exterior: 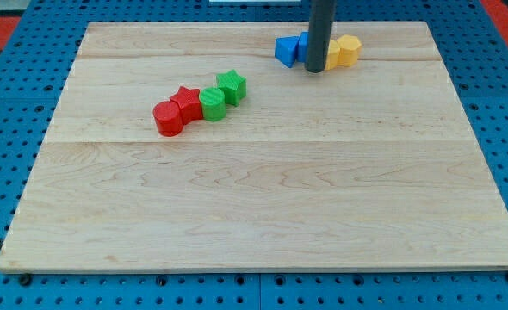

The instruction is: Move the blue cube to the center

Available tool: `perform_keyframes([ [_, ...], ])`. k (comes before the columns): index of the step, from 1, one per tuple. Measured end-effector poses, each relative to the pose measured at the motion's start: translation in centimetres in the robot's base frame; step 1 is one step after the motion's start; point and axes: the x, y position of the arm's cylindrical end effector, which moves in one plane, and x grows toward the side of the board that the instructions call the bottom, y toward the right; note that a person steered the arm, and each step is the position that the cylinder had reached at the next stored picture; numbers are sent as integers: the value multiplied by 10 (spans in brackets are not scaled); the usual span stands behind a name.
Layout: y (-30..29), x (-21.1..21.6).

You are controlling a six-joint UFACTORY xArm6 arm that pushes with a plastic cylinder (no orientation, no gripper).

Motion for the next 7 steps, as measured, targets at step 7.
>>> perform_keyframes([
  [7,51,-47],
])
